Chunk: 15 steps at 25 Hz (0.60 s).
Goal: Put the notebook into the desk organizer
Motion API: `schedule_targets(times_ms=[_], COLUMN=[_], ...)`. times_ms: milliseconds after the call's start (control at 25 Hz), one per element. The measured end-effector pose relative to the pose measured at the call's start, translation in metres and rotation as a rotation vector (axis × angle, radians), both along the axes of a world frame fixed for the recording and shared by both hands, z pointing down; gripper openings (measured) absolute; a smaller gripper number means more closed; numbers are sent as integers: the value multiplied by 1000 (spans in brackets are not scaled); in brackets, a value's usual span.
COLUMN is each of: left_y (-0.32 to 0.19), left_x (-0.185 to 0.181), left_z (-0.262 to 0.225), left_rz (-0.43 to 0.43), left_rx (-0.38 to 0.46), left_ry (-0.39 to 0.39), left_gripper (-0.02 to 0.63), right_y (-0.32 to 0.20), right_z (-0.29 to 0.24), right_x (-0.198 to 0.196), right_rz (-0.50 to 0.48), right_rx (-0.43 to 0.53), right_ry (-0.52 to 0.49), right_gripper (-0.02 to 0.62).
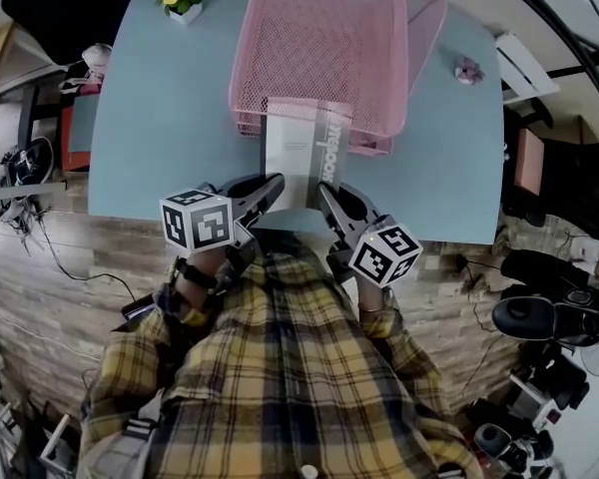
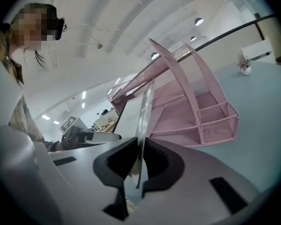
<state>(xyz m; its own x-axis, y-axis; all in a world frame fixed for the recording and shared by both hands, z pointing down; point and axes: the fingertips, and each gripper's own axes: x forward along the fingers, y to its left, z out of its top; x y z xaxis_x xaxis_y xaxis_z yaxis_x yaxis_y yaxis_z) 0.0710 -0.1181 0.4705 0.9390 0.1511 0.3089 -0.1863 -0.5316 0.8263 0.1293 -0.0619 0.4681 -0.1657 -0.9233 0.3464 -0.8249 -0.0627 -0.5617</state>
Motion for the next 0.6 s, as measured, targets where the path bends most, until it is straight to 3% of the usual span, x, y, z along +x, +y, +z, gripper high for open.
schedule_targets(times_ms=[600], left_y=[-20], left_x=[20], left_z=[-11], left_rz=[0], left_rx=[-210], left_ry=[80], left_gripper=[3], right_y=[-23], right_z=[-8], right_x=[21], right_rz=[-37], right_rx=[10], right_ry=[94], right_gripper=[82])
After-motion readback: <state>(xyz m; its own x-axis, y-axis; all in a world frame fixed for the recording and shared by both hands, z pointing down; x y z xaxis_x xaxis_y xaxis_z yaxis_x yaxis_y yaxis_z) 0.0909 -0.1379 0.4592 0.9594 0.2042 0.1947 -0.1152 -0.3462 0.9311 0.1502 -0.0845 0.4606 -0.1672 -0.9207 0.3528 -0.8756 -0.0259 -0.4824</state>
